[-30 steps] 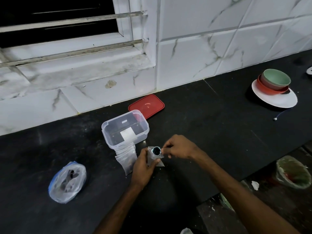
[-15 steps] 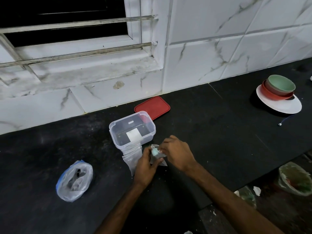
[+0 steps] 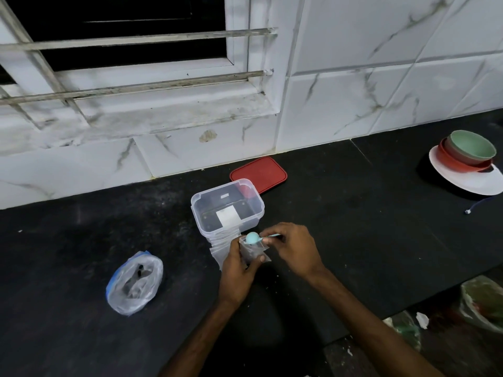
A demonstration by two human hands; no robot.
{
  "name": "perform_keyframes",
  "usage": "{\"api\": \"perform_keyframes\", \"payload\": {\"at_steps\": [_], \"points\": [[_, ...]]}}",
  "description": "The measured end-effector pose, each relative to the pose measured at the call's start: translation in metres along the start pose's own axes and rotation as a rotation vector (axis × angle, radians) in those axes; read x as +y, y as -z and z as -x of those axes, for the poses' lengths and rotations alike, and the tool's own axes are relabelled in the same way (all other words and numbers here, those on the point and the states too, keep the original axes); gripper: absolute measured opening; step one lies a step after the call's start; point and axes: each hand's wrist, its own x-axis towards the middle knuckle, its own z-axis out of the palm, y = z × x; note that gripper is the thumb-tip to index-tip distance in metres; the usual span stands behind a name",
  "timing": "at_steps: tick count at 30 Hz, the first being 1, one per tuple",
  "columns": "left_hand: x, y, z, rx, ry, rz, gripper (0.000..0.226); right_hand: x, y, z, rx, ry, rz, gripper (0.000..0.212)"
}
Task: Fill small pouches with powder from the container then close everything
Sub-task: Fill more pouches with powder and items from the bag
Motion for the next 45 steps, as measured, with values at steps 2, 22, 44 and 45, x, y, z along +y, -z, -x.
{"api": "perform_keyframes", "payload": {"at_steps": [2,22,44,45], "points": [[-0.001,0.004,0.003,0.023,-0.004,-0.002,0.052,0.0,0.0,-0.002,-0.046,-0.05,-0.025,0.015],[-0.019,0.019,0.03,0.172,0.081,-0.314,0.084,0.002,-0.012,0.006,-0.121,-0.286,-0.406,0.009],[-0.077,0.245,0.029,0.302,0.496,-0.47,0.094,-0.162,-0.19,-0.018,-0.489,0.314,0.514,0.026],[-0.078,0.242,0.03,0.316,0.522,-0.435,0.094,-0.166,-0.2,-0.021,-0.55,0.3,0.577,0.027]]}}
